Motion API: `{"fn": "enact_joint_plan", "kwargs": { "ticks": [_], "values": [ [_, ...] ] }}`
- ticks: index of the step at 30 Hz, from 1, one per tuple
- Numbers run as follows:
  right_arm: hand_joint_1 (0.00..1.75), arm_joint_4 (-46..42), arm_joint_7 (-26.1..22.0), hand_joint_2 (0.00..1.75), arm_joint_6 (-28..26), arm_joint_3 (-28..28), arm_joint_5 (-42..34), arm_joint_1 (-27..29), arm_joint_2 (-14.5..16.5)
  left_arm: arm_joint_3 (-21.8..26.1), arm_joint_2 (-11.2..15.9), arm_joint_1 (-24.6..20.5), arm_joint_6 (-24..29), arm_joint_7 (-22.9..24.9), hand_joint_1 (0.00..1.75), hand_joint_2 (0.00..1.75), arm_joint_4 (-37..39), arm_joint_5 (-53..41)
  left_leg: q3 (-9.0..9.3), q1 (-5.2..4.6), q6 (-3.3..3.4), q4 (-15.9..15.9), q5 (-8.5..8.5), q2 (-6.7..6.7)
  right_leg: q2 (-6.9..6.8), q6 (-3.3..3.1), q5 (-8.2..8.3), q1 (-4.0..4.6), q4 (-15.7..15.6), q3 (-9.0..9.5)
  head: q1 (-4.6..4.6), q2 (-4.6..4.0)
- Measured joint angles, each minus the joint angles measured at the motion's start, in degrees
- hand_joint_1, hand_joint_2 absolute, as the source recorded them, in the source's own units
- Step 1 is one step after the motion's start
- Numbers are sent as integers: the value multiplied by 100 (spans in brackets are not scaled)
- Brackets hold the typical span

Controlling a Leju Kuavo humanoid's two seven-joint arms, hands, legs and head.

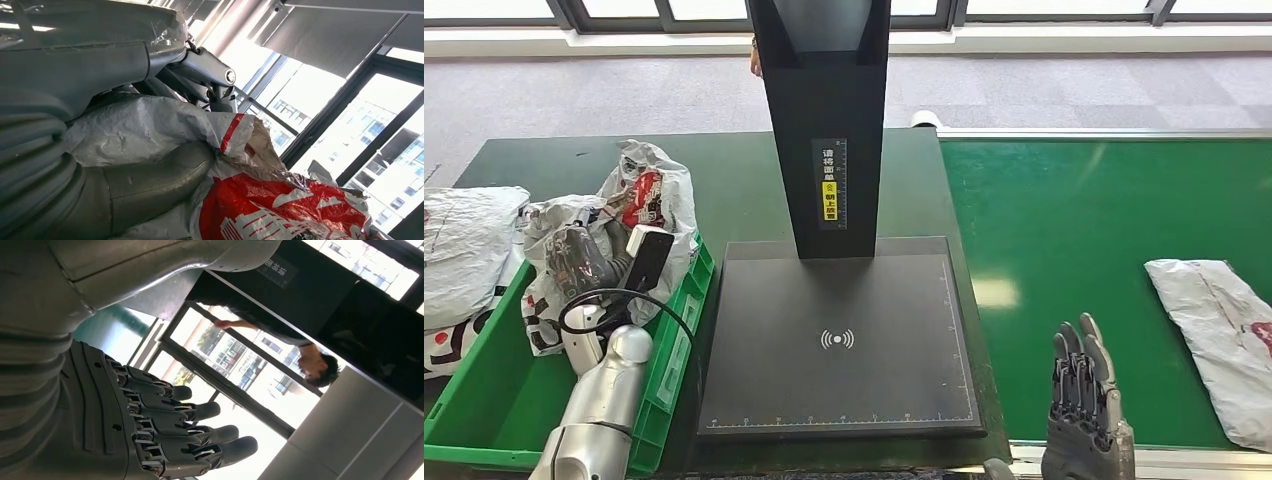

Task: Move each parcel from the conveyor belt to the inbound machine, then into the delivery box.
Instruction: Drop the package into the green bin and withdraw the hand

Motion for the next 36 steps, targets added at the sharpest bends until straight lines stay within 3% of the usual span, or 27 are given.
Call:
{"fn": "enact_joint_plan", "kwargs": {
  "ticks": [7,8,9,11,12,13,19,24,36],
  "values": [
    [0,-32,0,175,2,-63,23,31,56,0,1,160,2,83,175,175,-195,-1,0,0,0,0,0,0,0,0,0,2,0,0,0,0],
    [0,-42,0,175,1,-65,23,36,62,1,2,198,2,96,144,175,-230,2,-1,0,-1,-1,0,0,0,0,0,2,0,-1,0,0],
    [0,-47,0,175,-4,-66,23,38,65,1,4,232,2,102,101,175,-258,16,-1,0,-1,-1,0,0,0,0,-1,2,0,-1,0,0],
    [0,-54,0,175,-26,-69,19,40,67,3,6,302,4,94,14,87,-326,45,-1,0,-1,-1,0,0,0,-1,-1,3,0,-1,0,0],
    [0,-55,0,175,-43,-71,17,41,67,5,2,343,5,78,0,44,-376,51,-2,0,-1,-1,0,0,0,-1,-1,2,0,-2,0,0],
    [0,-55,0,175,-60,-71,15,41,67,9,-8,388,7,55,0,0,-440,44,-2,0,-1,-1,0,0,0,-1,-1,2,0,-2,0,0],
    [0,-55,0,175,-121,-72,19,41,67,80,-194,635,9,-174,0,0,-952,15,-3,0,0,0,0,0,0,0,-1,0,0,-2,0,0],
    [0,-55,0,175,-118,-72,29,38,67,89,-359,812,9,-95,0,0,-1320,-206,-3,0,0,0,0,0,0,0,-1,1,0,-1,0,0],
    [0,-55,0,175,-190,-71,-4,39,65,181,-502,1074,11,-66,0,0,-1730,-249,-3,0,-1,-1,0,-1,0,-1,-1,3,0,-2,0,0]
  ]
}}
